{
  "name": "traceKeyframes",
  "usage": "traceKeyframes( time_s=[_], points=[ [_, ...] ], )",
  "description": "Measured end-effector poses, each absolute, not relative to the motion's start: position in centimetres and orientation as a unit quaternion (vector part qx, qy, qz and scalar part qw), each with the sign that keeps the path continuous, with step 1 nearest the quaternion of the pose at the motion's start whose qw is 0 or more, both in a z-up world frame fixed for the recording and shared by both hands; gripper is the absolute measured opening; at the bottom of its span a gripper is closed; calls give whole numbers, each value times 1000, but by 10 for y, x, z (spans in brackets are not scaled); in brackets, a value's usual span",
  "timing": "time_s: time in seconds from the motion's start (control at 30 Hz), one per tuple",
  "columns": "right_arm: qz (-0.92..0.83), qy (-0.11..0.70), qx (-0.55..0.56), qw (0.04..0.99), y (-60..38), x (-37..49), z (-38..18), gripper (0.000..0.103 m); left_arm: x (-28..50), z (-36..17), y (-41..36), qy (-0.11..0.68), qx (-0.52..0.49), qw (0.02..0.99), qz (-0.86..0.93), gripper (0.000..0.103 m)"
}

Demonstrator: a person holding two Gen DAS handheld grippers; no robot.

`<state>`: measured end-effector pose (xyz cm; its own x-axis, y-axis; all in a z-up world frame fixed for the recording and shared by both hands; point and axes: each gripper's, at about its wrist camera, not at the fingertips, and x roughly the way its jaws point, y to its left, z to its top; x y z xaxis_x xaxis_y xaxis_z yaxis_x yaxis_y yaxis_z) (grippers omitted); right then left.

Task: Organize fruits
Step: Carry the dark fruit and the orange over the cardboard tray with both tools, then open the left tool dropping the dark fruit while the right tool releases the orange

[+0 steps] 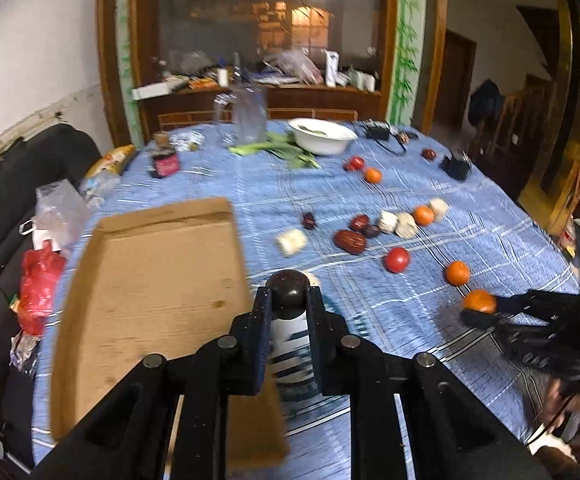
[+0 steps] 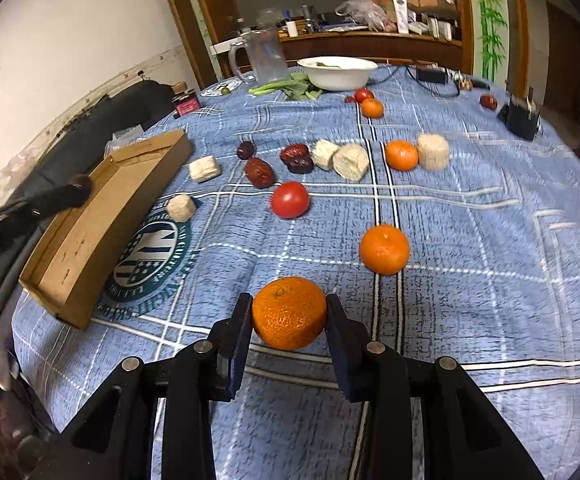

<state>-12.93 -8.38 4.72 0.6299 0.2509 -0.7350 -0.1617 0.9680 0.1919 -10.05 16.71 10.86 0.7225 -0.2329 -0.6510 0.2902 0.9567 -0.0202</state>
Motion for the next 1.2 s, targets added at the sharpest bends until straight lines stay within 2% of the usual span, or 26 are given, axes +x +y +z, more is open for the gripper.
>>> traceKeyframes(
  time_s=[0.23, 0.37, 0.53, 0.87, 1.1, 1.2],
  points=[
    [123, 361, 49, 923, -82, -155, 112, 39, -114, 111, 219, 338, 26, 935, -103, 17],
    [155, 361, 50, 918, -58, -152, 126, 39, -104, 94, 252, 359, -4, 930, -78, 17],
    [205, 388, 37, 898, -4, -134, 115, 39, -92, 71, 276, 385, -14, 921, -51, 17],
    [286, 410, -76, 863, 143, -111, 75, 39, -76, 37, 298, 418, -15, 908, -14, 17],
    [274, 437, -98, 851, 169, -93, 39, 39, -79, 36, 307, 411, -47, 910, -14, 18],
    [265, 450, -101, 847, 169, -87, 30, 40, -87, 44, 309, 398, -59, 916, -15, 22]
  ],
)
